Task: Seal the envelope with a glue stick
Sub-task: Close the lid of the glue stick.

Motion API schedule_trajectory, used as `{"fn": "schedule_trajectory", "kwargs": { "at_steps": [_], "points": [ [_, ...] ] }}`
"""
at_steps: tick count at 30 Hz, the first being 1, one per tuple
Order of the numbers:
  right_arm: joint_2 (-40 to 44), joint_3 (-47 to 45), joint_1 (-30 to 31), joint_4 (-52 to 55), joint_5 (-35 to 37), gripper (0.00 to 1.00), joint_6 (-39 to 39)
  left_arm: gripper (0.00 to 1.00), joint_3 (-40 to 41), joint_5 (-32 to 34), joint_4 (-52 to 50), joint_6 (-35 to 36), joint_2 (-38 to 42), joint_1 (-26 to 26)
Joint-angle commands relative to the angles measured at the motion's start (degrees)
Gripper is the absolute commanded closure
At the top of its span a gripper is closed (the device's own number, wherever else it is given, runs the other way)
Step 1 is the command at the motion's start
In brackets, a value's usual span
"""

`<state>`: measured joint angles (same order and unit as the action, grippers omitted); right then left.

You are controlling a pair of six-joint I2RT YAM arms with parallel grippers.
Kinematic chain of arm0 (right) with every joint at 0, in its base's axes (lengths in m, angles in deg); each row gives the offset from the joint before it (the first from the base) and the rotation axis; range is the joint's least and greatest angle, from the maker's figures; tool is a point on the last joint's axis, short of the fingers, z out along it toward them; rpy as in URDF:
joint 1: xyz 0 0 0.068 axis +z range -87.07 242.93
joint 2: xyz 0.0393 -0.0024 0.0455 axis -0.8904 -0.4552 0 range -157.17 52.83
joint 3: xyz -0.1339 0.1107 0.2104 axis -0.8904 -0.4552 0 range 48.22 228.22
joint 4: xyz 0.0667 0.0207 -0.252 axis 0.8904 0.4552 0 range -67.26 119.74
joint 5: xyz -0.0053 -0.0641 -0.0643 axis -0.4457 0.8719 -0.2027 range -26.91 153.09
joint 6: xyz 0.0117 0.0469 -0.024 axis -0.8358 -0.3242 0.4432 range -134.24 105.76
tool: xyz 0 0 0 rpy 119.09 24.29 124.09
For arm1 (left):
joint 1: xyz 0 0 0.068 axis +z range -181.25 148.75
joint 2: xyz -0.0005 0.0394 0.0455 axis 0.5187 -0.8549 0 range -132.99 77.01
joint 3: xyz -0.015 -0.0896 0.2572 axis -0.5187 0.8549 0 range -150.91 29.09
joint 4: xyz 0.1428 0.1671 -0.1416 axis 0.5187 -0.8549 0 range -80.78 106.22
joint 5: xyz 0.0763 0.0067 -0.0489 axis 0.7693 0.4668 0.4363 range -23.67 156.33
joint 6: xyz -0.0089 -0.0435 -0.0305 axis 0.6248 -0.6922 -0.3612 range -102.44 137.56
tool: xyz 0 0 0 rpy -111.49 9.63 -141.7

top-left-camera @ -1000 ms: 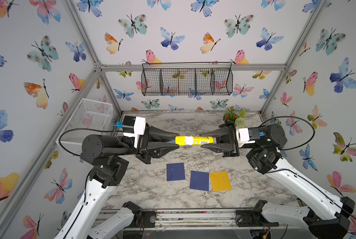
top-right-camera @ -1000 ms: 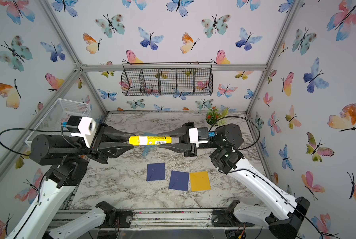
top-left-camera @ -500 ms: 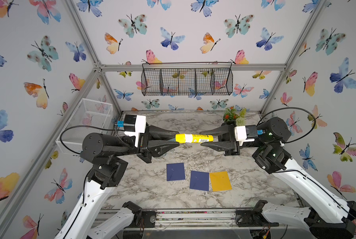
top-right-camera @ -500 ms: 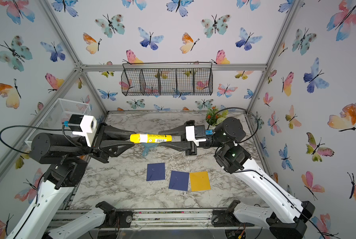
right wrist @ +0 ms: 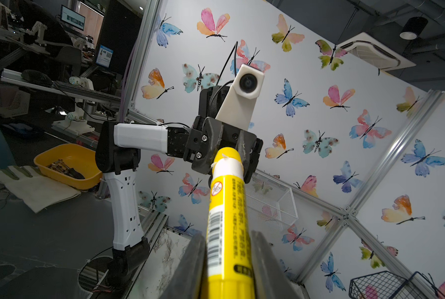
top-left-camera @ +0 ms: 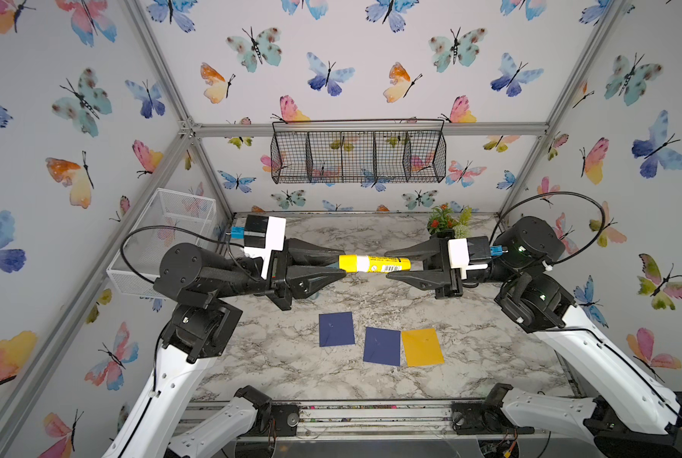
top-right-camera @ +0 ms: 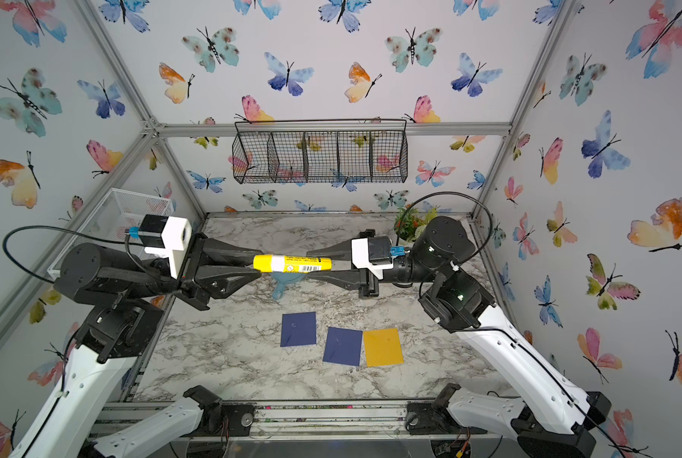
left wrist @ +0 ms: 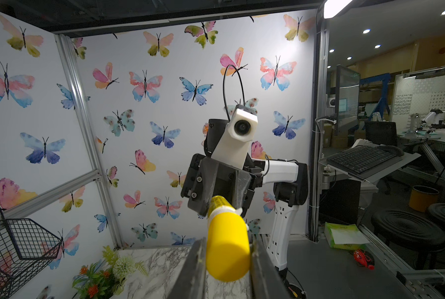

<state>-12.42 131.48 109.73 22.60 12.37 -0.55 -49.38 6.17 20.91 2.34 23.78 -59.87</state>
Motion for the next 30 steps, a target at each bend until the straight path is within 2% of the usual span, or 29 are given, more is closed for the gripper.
{"fn": "schedule_trajectory", "kwargs": {
  "at_steps": [1, 6, 13, 22, 30],
  "points": [
    [-1.8, 2.3, 0.0, 10.5, 2.7, 0.99, 3.8, 0.93, -2.5, -0.8, -8.6, 5.0, -0.7, -0.9],
    [-2.6, 4.2, 0.0, 16.6, 4.0, 0.99, 6.2, 0.93, -3.1, -0.5, -13.5, 6.8, -1.3, -0.9],
    [-3.2, 4.8, 0.0, 19.9, 4.5, 0.99, 6.9, 0.93, -2.9, 1.4, -22.3, 9.6, -2.9, -0.8],
    [-3.3, 3.6, 0.0, 18.6, 4.2, 0.99, 5.8, 0.93, 0.4, 1.0, -21.1, 8.6, -3.2, -1.2],
    [-3.8, 2.4, 0.0, 16.0, 2.5, 0.99, 4.1, 0.93, 1.6, 1.2, -17.2, 7.4, -3.8, -4.3]
  ]
}}
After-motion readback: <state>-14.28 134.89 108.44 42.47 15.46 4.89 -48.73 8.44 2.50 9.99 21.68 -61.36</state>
